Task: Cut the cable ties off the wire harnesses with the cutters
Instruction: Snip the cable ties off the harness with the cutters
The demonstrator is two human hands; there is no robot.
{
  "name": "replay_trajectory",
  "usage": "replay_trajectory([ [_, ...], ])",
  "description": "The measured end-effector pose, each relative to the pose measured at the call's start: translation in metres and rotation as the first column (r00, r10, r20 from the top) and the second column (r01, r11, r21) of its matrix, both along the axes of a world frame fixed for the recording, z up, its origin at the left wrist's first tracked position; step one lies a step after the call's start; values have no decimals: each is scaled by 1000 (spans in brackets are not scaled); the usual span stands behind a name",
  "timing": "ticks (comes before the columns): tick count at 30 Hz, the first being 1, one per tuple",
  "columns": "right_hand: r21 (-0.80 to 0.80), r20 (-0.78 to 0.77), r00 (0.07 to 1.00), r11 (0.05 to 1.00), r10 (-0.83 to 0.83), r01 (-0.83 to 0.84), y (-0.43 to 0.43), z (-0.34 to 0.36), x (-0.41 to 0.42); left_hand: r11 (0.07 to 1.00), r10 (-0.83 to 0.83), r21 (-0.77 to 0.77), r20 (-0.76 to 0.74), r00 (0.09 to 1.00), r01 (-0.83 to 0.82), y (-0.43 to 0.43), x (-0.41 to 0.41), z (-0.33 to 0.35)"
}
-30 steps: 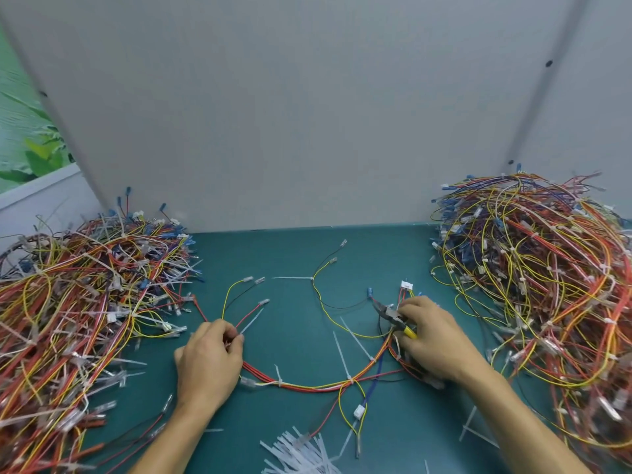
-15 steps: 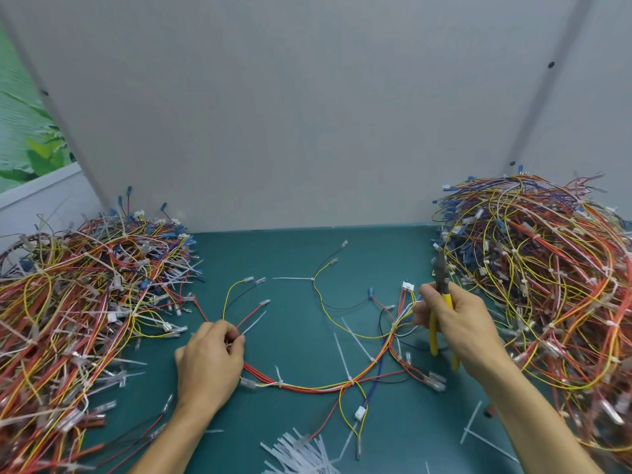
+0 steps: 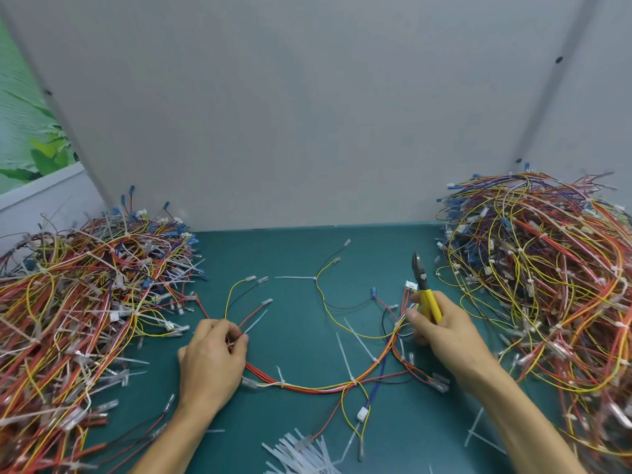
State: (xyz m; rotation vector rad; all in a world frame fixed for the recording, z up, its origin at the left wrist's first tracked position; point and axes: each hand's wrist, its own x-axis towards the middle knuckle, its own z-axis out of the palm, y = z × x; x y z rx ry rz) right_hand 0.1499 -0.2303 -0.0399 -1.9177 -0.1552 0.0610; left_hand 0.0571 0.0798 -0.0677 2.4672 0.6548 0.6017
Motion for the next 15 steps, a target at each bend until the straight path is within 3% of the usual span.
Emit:
replay_trajectory([
  [5,-75,2,999,996,46,-45,-11,4,-1,988,-7,-153,162,987,32,3,-1,11],
  [7,-132,31,999,991,36,-31,-17,7,-1,989,-28,-134,211,977,58,-3,-2,21],
  [11,-379,143,989,925,26,31,-28,9,-2,959,-275,30,319,907,280,-40,-5,55],
  [15,-570,208,974,820,86,49,-29,10,-5,825,-564,146,251,787,545,-80,5,81],
])
